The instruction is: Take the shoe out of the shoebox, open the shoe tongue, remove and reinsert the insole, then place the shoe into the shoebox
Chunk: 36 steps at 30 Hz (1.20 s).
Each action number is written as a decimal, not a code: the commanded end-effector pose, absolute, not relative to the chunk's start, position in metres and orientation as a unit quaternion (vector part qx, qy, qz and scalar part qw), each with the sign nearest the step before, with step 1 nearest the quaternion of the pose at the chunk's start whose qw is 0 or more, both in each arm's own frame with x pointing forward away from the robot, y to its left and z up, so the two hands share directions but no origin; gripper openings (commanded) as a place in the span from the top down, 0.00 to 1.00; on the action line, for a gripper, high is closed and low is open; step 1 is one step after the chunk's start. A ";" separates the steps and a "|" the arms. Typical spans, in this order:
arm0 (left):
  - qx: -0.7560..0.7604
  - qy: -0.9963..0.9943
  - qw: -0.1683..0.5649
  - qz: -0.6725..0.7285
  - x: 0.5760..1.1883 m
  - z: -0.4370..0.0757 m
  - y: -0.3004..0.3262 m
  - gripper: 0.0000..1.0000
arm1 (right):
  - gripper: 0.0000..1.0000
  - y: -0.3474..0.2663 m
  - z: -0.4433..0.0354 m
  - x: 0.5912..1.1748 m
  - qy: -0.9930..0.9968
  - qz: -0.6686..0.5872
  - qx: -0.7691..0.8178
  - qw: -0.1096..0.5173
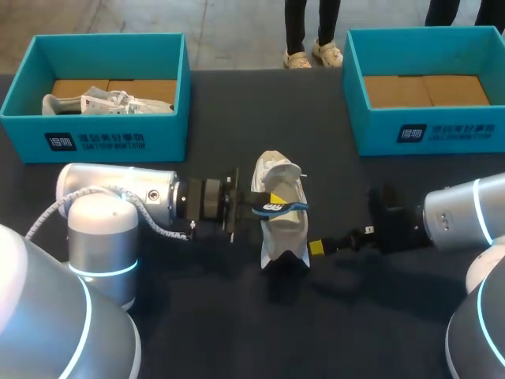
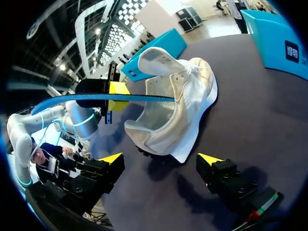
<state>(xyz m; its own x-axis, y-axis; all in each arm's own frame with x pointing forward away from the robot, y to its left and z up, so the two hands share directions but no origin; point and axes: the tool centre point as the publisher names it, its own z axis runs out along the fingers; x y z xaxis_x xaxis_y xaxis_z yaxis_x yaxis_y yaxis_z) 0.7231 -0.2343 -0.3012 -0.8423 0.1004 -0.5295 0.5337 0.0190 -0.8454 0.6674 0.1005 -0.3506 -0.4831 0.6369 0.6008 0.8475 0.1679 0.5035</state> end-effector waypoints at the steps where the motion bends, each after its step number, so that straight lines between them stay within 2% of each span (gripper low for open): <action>1: 0.227 0.696 0.165 -0.661 0.725 -0.305 -0.240 1.00 | 0.00 0.099 -0.352 0.670 -0.756 -0.419 -0.487 0.129; 36: 0.214 0.716 0.165 -0.643 0.732 -0.332 -0.241 1.00 | 0.00 0.102 -0.348 0.697 -0.788 -0.391 -0.458 0.128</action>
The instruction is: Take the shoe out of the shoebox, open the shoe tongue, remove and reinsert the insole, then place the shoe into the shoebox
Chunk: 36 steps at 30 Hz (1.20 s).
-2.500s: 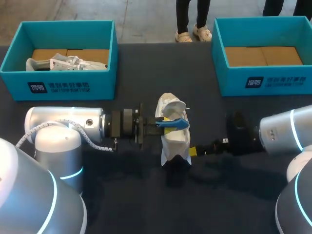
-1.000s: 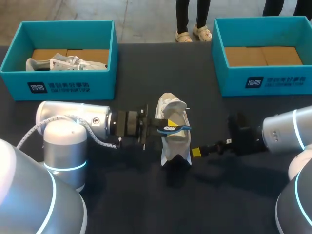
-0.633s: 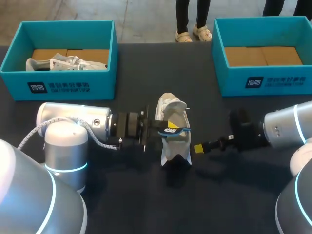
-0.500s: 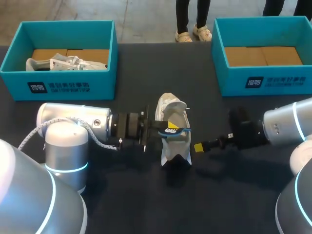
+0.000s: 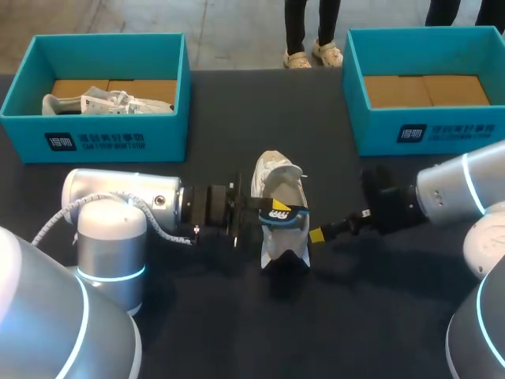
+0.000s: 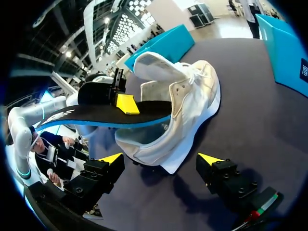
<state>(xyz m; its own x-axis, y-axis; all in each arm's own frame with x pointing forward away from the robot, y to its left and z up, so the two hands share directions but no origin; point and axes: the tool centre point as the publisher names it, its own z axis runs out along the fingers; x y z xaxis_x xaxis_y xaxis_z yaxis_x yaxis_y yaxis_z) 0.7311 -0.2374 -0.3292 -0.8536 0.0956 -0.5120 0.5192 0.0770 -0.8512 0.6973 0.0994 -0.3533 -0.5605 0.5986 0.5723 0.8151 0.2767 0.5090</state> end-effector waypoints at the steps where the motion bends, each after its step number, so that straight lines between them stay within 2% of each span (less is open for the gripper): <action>1: 0.213 0.716 0.165 -0.644 0.732 -0.332 -0.241 1.00 | 0.00 0.102 -0.348 0.697 -0.788 -0.391 -0.458 0.128; 14: 0.209 0.718 0.163 -0.644 0.733 -0.334 -0.238 1.00 | 0.00 0.102 -0.348 0.697 -0.788 -0.391 -0.458 0.128; 21: 0.208 0.720 0.167 -0.641 0.736 -0.339 -0.238 1.00 | 0.00 0.104 -0.349 0.695 -0.805 -0.369 -0.454 0.100; 35: 0.205 0.726 0.170 -0.634 0.738 -0.344 -0.239 1.00 | 0.00 0.107 -0.352 0.697 -0.811 -0.356 -0.451 0.105; 36: 0.206 0.726 0.171 -0.634 0.738 -0.343 -0.239 0.89 | 0.00 0.107 -0.352 0.697 -0.811 -0.356 -0.451 0.105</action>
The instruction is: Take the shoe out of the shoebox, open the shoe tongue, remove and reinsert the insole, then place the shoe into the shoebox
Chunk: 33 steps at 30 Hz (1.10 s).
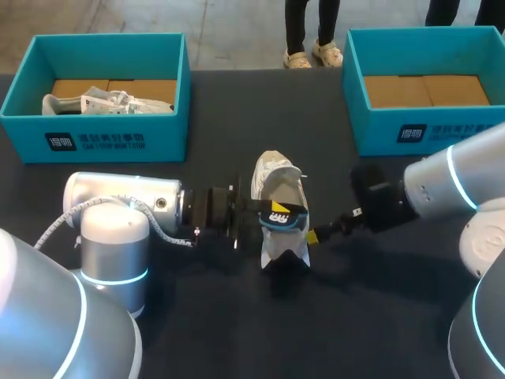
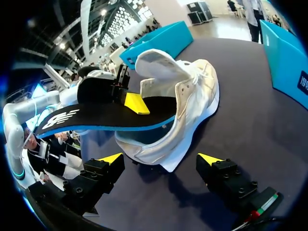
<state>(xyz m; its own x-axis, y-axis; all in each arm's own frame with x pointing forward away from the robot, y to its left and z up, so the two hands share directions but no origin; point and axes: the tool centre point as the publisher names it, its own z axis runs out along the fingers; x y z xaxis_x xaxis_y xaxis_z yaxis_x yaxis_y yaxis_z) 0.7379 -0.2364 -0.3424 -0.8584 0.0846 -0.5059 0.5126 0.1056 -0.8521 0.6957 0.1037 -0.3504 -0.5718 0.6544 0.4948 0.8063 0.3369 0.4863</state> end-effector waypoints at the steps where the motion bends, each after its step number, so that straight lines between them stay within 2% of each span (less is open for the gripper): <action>1: 0.206 0.725 0.172 -0.634 0.737 -0.341 -0.239 0.73 | 0.00 0.107 -0.352 0.697 -0.812 -0.356 -0.451 0.106; 5: 0.208 0.721 0.176 -0.637 0.736 -0.336 -0.240 0.58 | 0.00 0.107 -0.353 0.697 -0.812 -0.356 -0.451 0.106; 27: 0.217 0.707 0.187 -0.647 0.726 -0.318 -0.236 0.63 | 0.00 0.094 -0.351 0.678 -0.810 -0.343 -0.466 0.099; 30: 0.219 0.705 0.188 -0.648 0.725 -0.317 -0.236 0.69 | 0.00 0.093 -0.350 0.676 -0.809 -0.342 -0.467 0.098; 32: 0.220 0.705 0.188 -0.647 0.725 -0.318 -0.236 0.83 | 0.00 0.093 -0.350 0.676 -0.809 -0.342 -0.467 0.098; 33: 0.220 0.706 0.188 -0.647 0.725 -0.318 -0.236 0.96 | 0.00 0.093 -0.350 0.676 -0.810 -0.342 -0.467 0.098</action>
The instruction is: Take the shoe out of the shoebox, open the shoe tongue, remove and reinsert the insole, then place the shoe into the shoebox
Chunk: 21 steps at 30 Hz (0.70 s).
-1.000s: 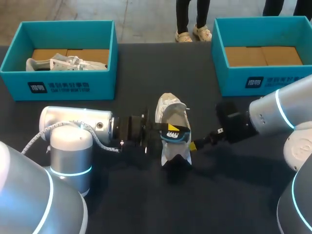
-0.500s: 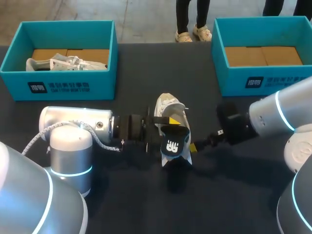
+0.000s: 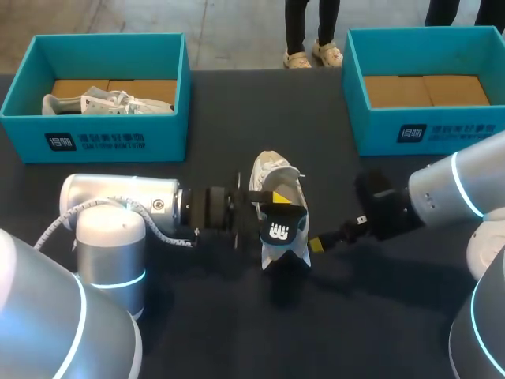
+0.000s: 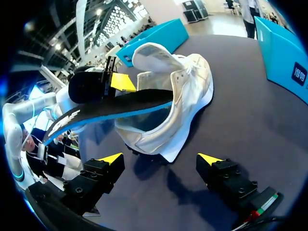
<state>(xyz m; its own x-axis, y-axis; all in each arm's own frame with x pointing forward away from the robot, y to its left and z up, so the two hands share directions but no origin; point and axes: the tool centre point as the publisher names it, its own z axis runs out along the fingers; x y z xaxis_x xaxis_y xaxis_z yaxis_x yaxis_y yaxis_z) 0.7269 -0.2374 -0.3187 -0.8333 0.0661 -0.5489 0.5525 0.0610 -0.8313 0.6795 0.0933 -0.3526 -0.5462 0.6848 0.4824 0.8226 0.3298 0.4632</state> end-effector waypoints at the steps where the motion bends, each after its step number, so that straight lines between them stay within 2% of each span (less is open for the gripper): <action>1: 0.220 0.707 0.187 -0.646 0.725 -0.320 -0.237 1.00 | 0.00 0.093 -0.350 0.676 -0.810 -0.342 -0.467 0.099; 21: 0.219 0.725 0.184 -0.627 0.737 -0.338 -0.241 1.00 | 0.00 0.090 -0.357 0.674 -0.808 -0.345 -0.467 0.102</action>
